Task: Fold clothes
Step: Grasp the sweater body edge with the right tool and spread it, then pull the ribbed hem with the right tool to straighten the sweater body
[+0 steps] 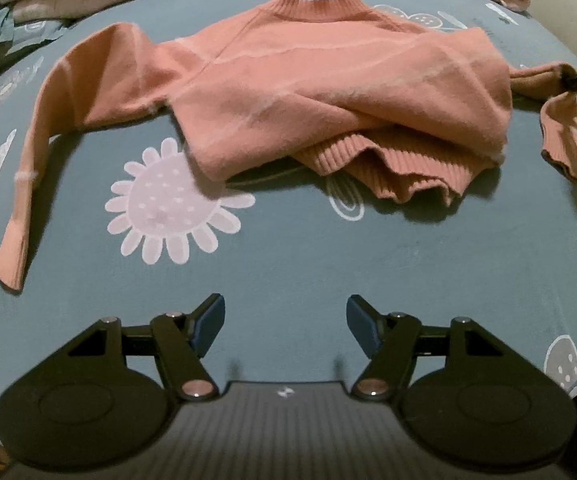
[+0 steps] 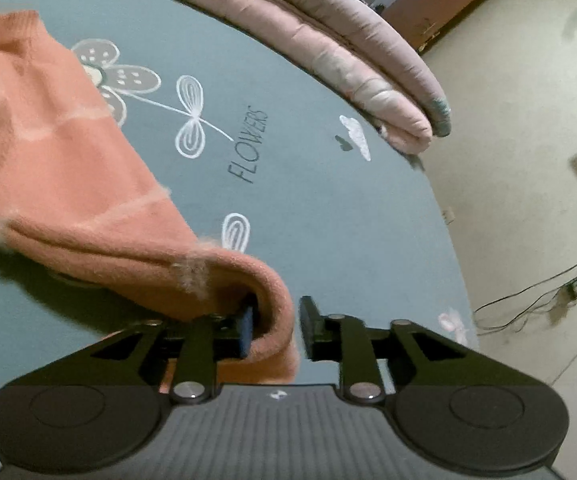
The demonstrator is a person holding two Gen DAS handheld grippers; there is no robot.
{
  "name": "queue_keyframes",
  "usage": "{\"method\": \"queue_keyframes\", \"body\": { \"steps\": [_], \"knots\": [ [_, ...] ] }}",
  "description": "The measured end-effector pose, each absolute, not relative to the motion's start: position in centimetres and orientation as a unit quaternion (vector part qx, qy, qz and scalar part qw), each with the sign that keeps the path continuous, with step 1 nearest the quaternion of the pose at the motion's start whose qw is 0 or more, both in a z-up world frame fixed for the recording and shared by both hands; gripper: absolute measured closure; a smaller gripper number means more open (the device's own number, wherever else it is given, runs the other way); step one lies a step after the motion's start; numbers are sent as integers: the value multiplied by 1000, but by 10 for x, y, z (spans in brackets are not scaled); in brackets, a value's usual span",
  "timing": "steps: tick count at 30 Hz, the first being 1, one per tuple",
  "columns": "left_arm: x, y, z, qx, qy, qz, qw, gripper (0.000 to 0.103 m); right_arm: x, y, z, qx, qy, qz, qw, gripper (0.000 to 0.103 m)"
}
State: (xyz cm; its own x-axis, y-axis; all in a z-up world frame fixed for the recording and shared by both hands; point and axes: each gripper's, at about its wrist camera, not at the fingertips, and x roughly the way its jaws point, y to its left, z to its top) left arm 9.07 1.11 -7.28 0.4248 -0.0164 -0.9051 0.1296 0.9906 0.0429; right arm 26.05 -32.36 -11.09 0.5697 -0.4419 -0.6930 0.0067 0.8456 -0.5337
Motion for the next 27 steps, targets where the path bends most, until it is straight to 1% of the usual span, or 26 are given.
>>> {"method": "queue_keyframes", "body": {
  "steps": [1, 2, 3, 9, 13, 17, 22, 25, 27],
  "knots": [
    [90, 11, -73, 52, 535, -43, 842, 35, 253, -320, -104, -242, 440, -117, 857, 62],
    [90, 11, -73, 50, 535, -43, 842, 35, 246, -317, -97, -240, 436, -103, 861, 54],
    [89, 12, -73, 45, 536, -44, 842, 35, 239, -314, -90, -237, 431, -89, 866, 52],
    [80, 5, -65, 33, 527, -70, 847, 35, 187, -284, -52, -246, 398, 2, 884, 52],
    [73, 1, -63, 40, 526, -78, 846, 35, 151, -240, -40, -275, 358, 104, 886, 52],
    [67, 2, -61, 43, 528, -75, 845, 35, 127, -182, -49, -308, 335, 197, 868, 52],
    [63, 15, -65, 38, 535, -58, 842, 35, 107, -107, -77, -362, 315, 287, 829, 52],
    [62, 26, -68, 27, 539, -50, 840, 35, 103, -71, -96, -402, 301, 301, 811, 52],
    [61, 30, -70, 23, 540, -51, 840, 35, 107, -57, -106, -413, 310, 310, 798, 52]
  ]
}}
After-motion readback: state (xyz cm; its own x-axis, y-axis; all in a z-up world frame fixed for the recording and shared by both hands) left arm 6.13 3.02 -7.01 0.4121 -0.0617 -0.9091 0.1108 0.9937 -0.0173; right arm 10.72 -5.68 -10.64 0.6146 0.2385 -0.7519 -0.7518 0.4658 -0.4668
